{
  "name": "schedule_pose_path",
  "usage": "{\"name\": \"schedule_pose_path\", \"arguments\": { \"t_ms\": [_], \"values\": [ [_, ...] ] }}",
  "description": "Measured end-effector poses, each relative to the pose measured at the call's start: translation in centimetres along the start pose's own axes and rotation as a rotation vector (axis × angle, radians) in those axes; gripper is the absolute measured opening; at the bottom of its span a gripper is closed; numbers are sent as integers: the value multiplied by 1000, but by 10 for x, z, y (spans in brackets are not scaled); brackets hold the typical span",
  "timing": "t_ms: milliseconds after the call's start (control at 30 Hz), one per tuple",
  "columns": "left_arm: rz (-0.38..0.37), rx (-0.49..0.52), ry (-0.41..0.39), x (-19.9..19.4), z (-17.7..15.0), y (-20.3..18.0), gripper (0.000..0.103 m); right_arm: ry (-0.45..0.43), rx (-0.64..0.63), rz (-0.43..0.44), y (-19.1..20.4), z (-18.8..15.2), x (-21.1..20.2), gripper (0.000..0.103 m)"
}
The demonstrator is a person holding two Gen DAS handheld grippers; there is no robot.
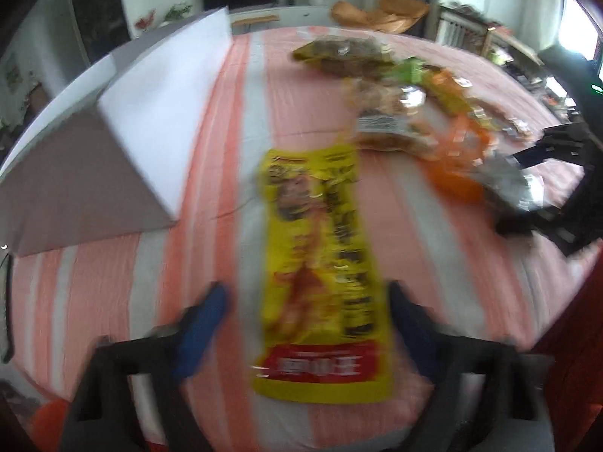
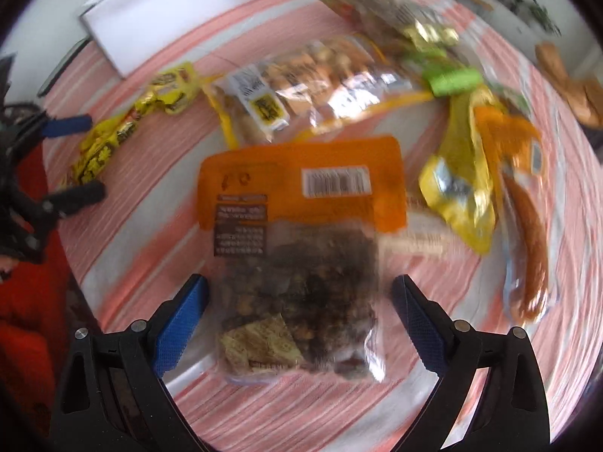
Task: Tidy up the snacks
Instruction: 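Grasp the yellow packet with the left tool while the right tool grasps the orange-labelled meat pack, then carry both packets into the white box and open both tools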
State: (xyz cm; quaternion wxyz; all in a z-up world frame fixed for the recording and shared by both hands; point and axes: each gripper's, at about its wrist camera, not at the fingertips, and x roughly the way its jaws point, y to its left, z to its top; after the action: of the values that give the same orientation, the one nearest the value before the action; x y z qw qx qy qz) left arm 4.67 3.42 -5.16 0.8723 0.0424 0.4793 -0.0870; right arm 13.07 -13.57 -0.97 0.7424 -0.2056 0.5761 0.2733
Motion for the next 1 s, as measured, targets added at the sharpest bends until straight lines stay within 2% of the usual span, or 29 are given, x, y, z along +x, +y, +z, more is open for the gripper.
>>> {"name": "schedule_pose_path", "arguments": {
  "t_ms": [67,100,133,200,233,333,400,500,567,633,700,767,867,1000],
  "values": [
    [31,29,7,-1,0,-6,53,-8,39,-17,-5,-5,-8,69],
    [42,36,-9,-3,-1,-8,46,6,61,-9,-7,-8,-9,67],
    [43,34,-21,-6,-2,-7,45,15,83,7,-10,-13,-11,67],
    [0,-8,-22,-7,-3,0,44,11,91,7,-11,-28,-14,66],
    [-14,-24,-25,-7,-4,2,44,-4,129,35,-17,-36,-18,66],
    [-69,-70,-36,-11,-3,10,44,-106,294,138,-43,-67,-43,66],
    [-136,-118,-62,-19,2,14,44,-172,400,170,-64,-87,-58,66],
    [-220,-167,-93,-34,10,16,44,-213,502,137,-89,-113,-66,66],
    [-259,-197,-110,-45,16,20,44,-191,548,121,-98,-122,-65,66],
    [-306,-239,-144,-61,29,35,44,-175,579,140,-107,-127,-64,66],
    [-321,-275,-169,-74,41,56,44,-189,570,156,-104,-115,-69,66],
    [-304,-317,-199,-85,58,87,44,-238,551,197,-88,-83,-81,66],
    [-228,-350,-228,-96,82,132,44,-331,506,287,-52,-19,-102,66],
    [-66,-385,-232,-100,112,196,44,-428,399,421,11,90,-122,67]
  ]
}}
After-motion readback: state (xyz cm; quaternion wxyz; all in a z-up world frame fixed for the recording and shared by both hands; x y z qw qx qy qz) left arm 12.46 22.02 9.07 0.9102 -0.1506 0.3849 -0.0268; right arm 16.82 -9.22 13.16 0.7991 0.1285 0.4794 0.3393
